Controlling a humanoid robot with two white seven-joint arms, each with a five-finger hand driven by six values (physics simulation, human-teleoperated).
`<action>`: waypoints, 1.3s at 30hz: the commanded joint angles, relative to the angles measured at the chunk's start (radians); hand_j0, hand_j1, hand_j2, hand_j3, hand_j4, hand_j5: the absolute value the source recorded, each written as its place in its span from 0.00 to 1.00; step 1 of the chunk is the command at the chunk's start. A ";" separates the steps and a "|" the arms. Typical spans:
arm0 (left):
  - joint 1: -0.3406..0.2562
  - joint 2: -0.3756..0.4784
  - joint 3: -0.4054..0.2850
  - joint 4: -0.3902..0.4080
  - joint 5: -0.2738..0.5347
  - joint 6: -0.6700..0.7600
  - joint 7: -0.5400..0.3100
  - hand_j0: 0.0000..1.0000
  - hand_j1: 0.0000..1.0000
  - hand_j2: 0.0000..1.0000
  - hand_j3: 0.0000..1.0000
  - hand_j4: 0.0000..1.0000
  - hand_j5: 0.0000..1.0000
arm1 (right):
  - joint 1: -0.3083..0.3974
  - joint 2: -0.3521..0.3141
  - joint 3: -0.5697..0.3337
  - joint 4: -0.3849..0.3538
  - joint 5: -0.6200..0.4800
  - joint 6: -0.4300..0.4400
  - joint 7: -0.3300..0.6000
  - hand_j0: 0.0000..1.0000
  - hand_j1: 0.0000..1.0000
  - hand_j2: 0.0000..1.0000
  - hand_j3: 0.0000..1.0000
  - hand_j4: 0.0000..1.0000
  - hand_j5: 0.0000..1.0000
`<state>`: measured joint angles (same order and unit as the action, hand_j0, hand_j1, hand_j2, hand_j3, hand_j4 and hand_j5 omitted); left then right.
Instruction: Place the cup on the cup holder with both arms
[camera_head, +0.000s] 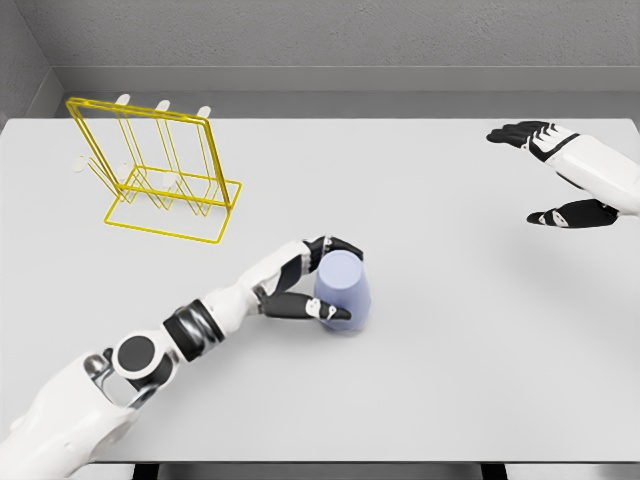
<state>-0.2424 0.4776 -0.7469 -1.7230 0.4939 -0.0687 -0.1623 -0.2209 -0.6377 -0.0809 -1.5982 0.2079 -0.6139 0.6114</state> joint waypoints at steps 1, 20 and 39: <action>0.005 0.015 0.030 -0.039 0.005 0.000 0.001 0.62 0.62 0.62 0.62 0.62 0.62 | 0.000 0.000 0.000 -0.002 -0.008 0.003 -0.001 1.00 1.00 1.00 1.00 1.00 1.00; 0.009 0.168 0.132 -0.078 0.034 -0.097 0.004 0.62 0.62 0.62 0.62 0.62 0.62 | 0.000 0.001 0.000 -0.003 -0.008 0.003 -0.001 1.00 1.00 1.00 1.00 1.00 1.00; -0.017 0.271 0.201 -0.078 0.068 -0.209 0.004 0.63 0.63 0.63 0.63 0.63 0.63 | 0.000 0.001 0.000 0.000 -0.007 0.003 -0.001 1.00 1.00 1.00 1.00 1.00 1.00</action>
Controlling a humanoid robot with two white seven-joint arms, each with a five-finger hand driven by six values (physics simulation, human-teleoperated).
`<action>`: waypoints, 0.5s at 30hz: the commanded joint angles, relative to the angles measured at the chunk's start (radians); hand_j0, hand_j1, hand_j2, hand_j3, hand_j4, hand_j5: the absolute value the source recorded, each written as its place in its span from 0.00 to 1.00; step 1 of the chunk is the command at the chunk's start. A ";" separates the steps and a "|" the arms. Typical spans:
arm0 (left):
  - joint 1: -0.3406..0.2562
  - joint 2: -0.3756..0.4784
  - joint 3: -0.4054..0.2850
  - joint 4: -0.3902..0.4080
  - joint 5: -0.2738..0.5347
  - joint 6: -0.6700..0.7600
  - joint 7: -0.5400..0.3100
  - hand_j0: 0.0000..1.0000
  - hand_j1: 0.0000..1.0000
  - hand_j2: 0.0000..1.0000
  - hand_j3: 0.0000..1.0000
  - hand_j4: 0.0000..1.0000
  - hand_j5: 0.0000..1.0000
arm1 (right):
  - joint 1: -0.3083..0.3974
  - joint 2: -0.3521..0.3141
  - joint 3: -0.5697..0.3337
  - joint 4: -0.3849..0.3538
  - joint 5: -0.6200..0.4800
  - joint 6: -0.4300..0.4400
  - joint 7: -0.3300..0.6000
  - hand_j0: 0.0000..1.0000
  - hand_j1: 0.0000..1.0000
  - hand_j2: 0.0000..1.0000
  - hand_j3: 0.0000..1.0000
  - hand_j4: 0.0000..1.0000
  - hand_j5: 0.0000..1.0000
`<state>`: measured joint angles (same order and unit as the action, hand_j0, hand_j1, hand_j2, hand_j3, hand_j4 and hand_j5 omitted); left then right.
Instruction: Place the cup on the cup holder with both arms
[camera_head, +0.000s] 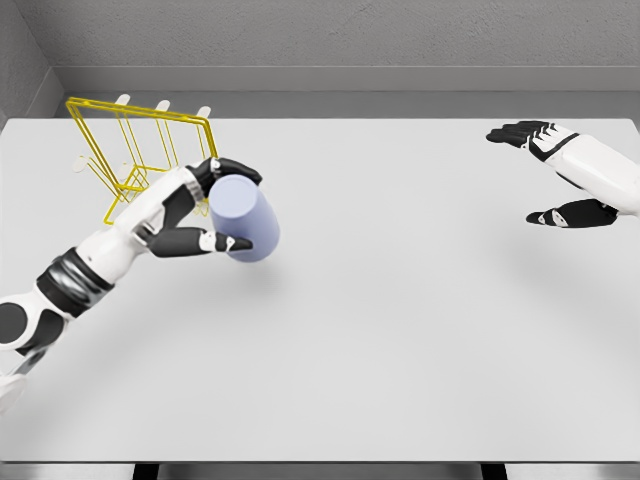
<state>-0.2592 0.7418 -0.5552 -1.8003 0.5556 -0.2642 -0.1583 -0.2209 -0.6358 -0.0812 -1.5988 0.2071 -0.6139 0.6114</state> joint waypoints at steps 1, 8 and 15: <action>0.000 0.010 0.011 -0.001 0.006 -0.013 0.000 0.63 0.63 0.63 0.63 0.63 0.63 | 0.000 -0.001 0.000 0.000 -0.008 0.003 -0.001 1.00 1.00 1.00 1.00 1.00 1.00; 0.000 0.037 0.057 -0.001 0.038 -0.013 0.000 0.63 0.63 0.63 0.63 0.63 0.63 | 0.000 -0.001 0.000 0.000 -0.006 0.003 -0.001 1.00 1.00 1.00 1.00 1.00 1.00; 0.002 0.056 0.098 -0.001 0.052 -0.013 0.000 0.64 0.64 0.64 0.64 0.64 0.64 | 0.000 -0.001 0.000 0.000 -0.006 0.003 -0.001 1.00 1.00 1.00 1.00 1.00 1.00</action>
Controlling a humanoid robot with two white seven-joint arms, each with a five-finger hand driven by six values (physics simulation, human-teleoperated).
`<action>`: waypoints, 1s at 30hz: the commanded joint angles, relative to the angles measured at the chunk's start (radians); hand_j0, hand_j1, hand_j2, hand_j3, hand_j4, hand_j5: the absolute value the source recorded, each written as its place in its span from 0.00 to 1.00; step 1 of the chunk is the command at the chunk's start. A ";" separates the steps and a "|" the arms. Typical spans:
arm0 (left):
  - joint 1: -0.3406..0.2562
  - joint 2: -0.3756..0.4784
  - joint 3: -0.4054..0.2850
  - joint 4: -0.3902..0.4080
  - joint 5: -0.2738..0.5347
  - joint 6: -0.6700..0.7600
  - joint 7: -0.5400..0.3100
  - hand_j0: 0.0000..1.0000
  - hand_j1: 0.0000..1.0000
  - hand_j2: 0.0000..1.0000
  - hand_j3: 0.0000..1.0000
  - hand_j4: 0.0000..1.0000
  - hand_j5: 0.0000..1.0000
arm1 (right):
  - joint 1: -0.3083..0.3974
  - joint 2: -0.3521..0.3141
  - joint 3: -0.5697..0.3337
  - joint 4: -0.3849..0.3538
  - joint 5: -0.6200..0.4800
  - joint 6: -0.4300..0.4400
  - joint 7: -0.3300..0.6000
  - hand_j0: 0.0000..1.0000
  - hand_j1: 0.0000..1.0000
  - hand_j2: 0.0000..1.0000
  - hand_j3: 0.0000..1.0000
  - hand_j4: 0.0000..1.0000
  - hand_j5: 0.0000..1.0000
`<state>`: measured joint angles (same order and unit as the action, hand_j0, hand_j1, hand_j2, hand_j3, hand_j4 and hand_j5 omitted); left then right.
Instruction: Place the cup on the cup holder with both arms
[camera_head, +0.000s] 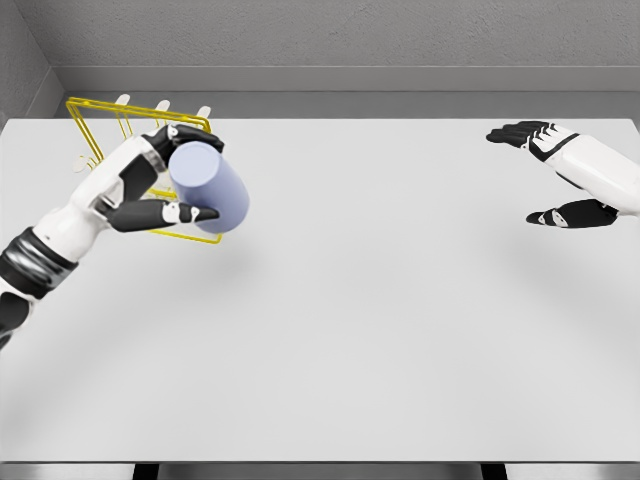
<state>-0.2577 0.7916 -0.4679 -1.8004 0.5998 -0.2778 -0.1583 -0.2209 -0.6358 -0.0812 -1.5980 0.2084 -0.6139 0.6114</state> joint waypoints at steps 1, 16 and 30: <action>0.000 0.011 0.017 -0.001 0.008 0.000 0.000 0.64 0.64 0.64 0.64 0.64 0.64 | 0.000 -0.001 0.000 0.000 -0.007 0.003 -0.001 1.00 1.00 1.00 1.00 1.00 1.00; 0.002 0.011 0.063 0.061 0.035 0.009 0.000 0.64 0.64 0.64 0.64 0.64 0.64 | 0.000 0.001 0.000 -0.003 -0.007 0.003 -0.001 1.00 1.00 1.00 1.00 1.00 1.00; -0.014 0.001 0.078 0.133 0.051 0.009 0.000 0.65 0.65 0.65 0.65 0.65 0.65 | 0.000 0.001 0.001 -0.003 -0.009 0.003 -0.001 1.00 1.00 1.00 1.00 1.00 1.00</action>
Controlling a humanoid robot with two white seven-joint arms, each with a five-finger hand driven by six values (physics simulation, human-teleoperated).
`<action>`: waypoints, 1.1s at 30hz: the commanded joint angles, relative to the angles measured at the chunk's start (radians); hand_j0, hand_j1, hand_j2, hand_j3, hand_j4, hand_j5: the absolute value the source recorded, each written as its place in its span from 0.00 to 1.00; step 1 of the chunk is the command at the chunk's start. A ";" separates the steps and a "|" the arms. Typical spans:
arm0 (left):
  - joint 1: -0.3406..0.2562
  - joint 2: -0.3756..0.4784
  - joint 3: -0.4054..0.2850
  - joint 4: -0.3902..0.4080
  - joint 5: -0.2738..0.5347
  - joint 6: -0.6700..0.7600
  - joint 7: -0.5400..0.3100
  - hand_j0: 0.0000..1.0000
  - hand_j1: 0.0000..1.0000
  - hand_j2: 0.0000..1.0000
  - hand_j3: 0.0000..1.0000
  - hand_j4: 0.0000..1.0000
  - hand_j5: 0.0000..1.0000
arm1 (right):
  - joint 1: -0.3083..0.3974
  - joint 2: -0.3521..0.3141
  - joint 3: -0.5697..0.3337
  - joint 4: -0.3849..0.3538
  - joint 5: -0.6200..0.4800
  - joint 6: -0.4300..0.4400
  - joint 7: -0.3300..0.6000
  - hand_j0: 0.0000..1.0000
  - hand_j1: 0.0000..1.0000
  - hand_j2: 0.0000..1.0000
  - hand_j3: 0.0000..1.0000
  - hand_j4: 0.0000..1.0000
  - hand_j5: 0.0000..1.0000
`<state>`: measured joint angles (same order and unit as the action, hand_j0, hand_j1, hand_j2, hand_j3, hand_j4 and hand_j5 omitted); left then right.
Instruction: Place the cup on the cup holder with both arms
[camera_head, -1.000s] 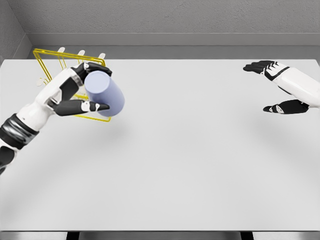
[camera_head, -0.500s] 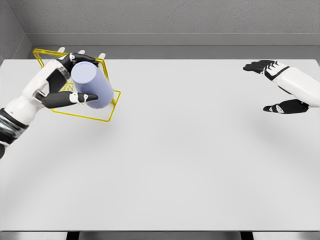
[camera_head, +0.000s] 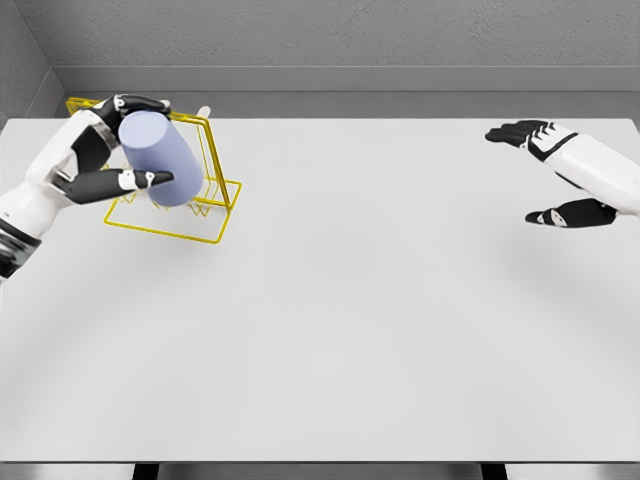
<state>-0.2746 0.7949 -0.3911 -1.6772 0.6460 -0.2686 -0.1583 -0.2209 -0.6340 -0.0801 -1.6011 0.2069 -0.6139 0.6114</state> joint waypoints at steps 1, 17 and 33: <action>0.000 -0.002 0.001 0.016 0.004 0.000 0.000 0.65 0.65 0.65 0.65 0.65 0.65 | 0.000 -0.001 -0.001 0.000 -0.007 0.003 -0.001 1.00 1.00 1.00 1.00 1.00 1.00; -0.021 -0.032 -0.003 0.043 0.001 0.005 0.000 0.71 0.71 0.71 0.71 0.71 0.71 | 0.000 -0.001 0.000 0.000 -0.007 0.003 -0.001 1.00 1.00 1.00 1.00 1.00 1.00; -0.038 -0.054 -0.009 0.040 -0.005 0.055 -0.001 0.91 0.91 0.91 0.91 0.91 0.91 | 0.000 -0.001 -0.001 0.001 -0.007 0.003 -0.001 1.00 1.00 1.00 1.00 1.00 1.00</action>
<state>-0.3129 0.7421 -0.4005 -1.6334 0.6391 -0.2143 -0.1594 -0.2209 -0.6332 -0.0810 -1.5998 0.2069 -0.6139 0.6114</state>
